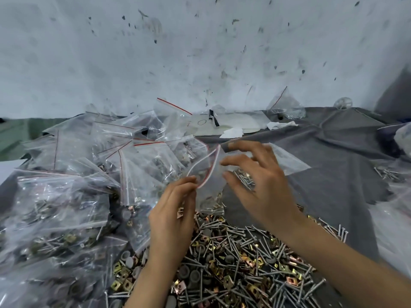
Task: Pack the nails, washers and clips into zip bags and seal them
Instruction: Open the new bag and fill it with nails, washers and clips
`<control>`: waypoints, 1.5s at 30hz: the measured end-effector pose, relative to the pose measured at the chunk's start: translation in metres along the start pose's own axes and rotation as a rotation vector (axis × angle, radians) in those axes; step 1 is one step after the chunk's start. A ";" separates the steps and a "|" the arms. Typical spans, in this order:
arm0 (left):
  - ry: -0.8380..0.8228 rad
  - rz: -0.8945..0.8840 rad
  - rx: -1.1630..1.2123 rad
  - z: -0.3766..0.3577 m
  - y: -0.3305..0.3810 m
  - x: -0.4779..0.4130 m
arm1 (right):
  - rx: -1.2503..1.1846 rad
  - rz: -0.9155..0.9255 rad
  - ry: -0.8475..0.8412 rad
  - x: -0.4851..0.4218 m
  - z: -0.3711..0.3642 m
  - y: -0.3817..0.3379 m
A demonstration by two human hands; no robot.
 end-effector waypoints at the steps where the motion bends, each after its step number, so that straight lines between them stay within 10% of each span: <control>1: 0.016 0.026 -0.001 0.003 -0.004 0.001 | -0.019 -0.040 0.031 0.003 0.003 0.005; 17: -0.018 0.130 0.051 0.003 0.014 -0.087 | 0.065 -0.471 -0.798 0.079 -0.109 0.042; 31: -0.332 0.091 -0.157 0.033 0.052 -0.086 | -0.046 -0.458 -0.802 0.072 -0.116 0.034; 36: -0.385 0.060 -0.187 0.035 0.059 -0.081 | -0.409 -0.655 -0.369 0.030 -0.029 0.042; 40: -0.462 0.015 -0.162 0.021 0.070 -0.079 | -0.533 -0.366 -0.073 -0.032 0.056 0.000; 45: -0.519 -0.092 -0.130 0.004 0.093 -0.082 | -0.097 -0.132 -0.281 -0.053 0.041 -0.029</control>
Point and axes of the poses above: each hand's wrist, its own x-axis away from the middle knuckle, its own z-axis out of the back of the hand, y = z × x, the point moved 10 cm from there along -x, towards the middle knuckle, and after that the axes turned 5 degrees about -z, right-handed, at the moved point
